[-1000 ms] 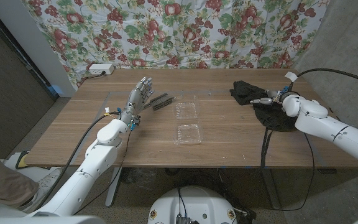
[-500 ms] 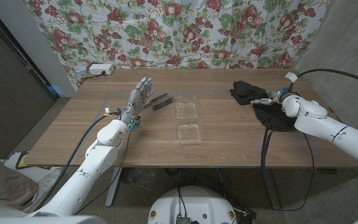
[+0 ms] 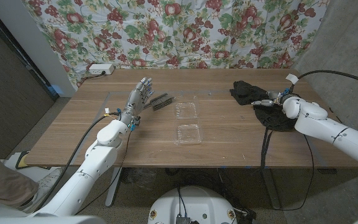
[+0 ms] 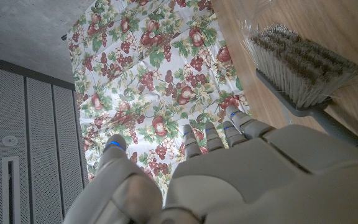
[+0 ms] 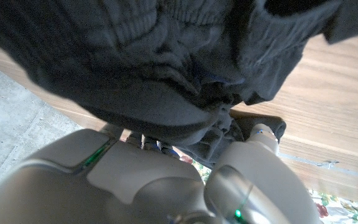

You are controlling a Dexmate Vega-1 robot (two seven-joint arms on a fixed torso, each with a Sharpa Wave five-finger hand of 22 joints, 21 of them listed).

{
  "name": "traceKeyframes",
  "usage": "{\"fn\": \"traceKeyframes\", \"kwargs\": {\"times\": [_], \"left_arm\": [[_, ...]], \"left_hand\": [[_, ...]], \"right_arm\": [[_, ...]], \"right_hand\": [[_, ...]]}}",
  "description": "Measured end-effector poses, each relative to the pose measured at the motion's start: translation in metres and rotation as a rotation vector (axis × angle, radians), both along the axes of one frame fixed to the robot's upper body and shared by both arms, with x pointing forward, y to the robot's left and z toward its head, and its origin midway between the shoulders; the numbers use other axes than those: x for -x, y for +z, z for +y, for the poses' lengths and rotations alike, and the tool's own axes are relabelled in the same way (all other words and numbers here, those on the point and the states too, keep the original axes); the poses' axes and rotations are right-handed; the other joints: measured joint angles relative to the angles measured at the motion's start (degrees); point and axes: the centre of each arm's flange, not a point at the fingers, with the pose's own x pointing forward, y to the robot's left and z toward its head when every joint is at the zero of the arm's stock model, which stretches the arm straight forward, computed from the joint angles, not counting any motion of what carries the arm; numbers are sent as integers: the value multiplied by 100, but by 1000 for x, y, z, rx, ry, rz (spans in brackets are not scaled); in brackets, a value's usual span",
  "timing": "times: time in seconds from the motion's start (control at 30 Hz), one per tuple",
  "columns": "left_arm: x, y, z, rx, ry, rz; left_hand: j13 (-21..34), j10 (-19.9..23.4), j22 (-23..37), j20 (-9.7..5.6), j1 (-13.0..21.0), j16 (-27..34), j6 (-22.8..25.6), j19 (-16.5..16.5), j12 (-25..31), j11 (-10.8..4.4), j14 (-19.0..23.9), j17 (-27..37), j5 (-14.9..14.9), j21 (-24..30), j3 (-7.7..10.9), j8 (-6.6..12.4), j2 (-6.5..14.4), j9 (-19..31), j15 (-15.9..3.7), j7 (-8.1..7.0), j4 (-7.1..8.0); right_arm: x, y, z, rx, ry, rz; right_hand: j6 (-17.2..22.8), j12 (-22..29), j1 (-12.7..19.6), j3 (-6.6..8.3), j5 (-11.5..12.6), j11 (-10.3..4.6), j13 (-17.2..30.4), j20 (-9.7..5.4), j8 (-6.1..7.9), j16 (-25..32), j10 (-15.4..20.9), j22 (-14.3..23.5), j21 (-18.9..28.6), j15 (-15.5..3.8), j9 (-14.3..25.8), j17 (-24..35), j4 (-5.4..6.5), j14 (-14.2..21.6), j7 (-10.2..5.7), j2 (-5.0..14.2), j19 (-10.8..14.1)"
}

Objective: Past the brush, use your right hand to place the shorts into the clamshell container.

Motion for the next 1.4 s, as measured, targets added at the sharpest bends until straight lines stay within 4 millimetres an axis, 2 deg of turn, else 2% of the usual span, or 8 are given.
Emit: {"fn": "traceKeyframes", "kwargs": {"times": [0.17,0.5,0.57,0.7,1.0,1.1,1.27,1.4], "left_arm": [[1,0,0,0,0,-2],[2,1,0,-1,1,-5],[2,1,0,-1,1,-5],[3,2,0,-1,2,-6],[3,3,0,-1,1,-9],[3,3,0,-1,1,-9],[3,3,0,0,1,-9],[3,2,0,1,2,-9]], "left_hand": [[0,0,0,0,0,0,0,0,0,0,0,-1,0,0,0,0,0,0,0,0,0],[0,0,0,0,22,0,0,0,0,0,0,-1,0,0,0,0,22,0,0,0,0],[0,0,0,0,22,0,0,0,0,0,0,-1,0,0,0,0,22,0,0,0,0],[0,0,0,0,22,0,0,0,0,0,0,-1,0,0,0,0,22,0,0,0,0],[0,0,0,0,22,0,0,0,0,0,0,-2,0,0,0,0,22,0,0,0,0],[0,0,0,0,22,0,0,0,0,0,0,-1,0,0,0,0,22,0,0,0,0],[0,0,0,0,21,0,0,0,0,0,0,-2,0,0,0,0,21,0,0,0,0],[0,0,0,0,21,0,0,0,0,0,0,-2,0,0,0,0,21,0,0,0,0]], "right_arm": [[0,-2,0,-1,-3,4],[0,-4,-1,-6,-8,8],[0,-4,-1,-7,-8,8],[-1,-7,-1,-9,-9,14],[-1,-8,-1,-14,-12,15],[-2,-9,-1,-15,-13,16],[-2,-10,-1,-17,-14,13],[-3,-11,-1,-20,-15,13]], "right_hand": [[-56,-30,61,0,33,30,0,-48,-26,0,-31,0,-23,-17,0,0,0,-17,6,0,-13],[-193,-29,339,91,113,-62,5,-102,-26,0,-124,0,45,-109,-1,0,-90,13,13,143,293],[-193,-29,483,139,121,-83,29,-70,-26,0,-103,15,114,-133,0,0,-138,37,13,196,500],[-192,-29,820,233,121,-84,30,67,-26,0,-102,56,349,-232,30,14,-233,141,13,284,1224],[-64,31,1187,322,121,-157,59,-12,59,88,14,73,612,-365,43,42,-299,417,-13,324,2020],[74,44,1229,326,121,-195,104,-67,98,142,52,75,725,-491,68,97,-255,565,-153,324,2285],[207,161,1438,369,121,-279,194,-121,184,257,135,76,952,-684,129,216,-210,838,-326,437,2483],[303,247,1546,390,121,-268,292,-124,223,338,164,76,1207,-774,185,342,-230,1032,-293,476,2480]]}}
